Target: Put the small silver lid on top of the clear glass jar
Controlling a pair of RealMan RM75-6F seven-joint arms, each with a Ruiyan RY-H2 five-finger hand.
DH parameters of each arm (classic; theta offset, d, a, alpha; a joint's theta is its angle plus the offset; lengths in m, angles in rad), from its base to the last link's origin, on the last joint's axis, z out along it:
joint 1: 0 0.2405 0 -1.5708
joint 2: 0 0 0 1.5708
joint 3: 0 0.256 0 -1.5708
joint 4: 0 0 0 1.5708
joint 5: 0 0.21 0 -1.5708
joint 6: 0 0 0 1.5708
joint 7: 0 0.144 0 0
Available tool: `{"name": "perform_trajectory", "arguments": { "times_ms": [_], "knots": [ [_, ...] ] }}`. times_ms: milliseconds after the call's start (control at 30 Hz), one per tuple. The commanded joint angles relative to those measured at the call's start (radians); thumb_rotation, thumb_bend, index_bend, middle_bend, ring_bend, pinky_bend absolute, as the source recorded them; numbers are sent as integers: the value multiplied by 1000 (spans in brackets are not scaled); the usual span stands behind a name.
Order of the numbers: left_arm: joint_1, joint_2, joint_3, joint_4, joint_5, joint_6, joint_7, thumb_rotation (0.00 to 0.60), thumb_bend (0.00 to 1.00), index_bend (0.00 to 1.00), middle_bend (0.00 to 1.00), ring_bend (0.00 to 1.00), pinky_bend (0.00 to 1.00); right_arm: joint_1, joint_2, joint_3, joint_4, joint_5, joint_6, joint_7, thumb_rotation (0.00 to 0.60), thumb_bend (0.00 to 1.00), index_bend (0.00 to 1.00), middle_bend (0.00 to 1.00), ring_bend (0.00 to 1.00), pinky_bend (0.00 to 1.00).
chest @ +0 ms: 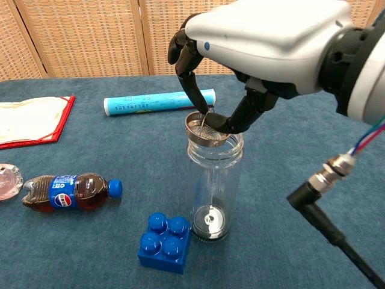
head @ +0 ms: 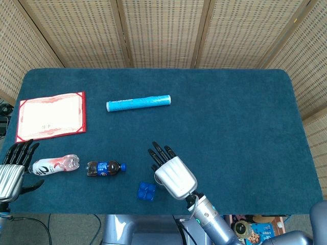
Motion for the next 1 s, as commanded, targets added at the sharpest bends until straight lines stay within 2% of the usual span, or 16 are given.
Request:
{"name": "perform_trajectory", "arguments": {
  "times_ms": [33, 433, 567, 633, 1000],
  "knots": [
    [0, 0, 0, 1, -1, 0, -1, 600, 178, 0, 0, 0, 0, 8, -8, 5, 6, 10, -2, -3, 600, 540, 633, 243, 35, 274],
    [-1, -2, 2, 3, 0, -5, 0, 600, 178, 0, 0, 0, 0, 38, -36, 25, 32, 48, 5, 2, 600, 536, 633, 240, 36, 274],
    [-2, -3, 2, 4, -3, -7, 2, 600, 178, 0, 0, 0, 0, 42, -34, 19, 38, 44, 3, 15, 600, 400, 626, 184, 35, 274],
    [-2, -2, 1, 3, -3, -7, 1, 600, 179, 0, 0, 0, 0, 43, -30, 17, 38, 39, 1, 27, 600, 366, 611, 164, 35, 274],
    [1, -2, 1, 3, 4, 2, -3, 600, 178, 0, 0, 0, 0, 45, -11, 10, 18, 22, 12, 39, 600, 337, 547, 134, 28, 274]
  ]
}}
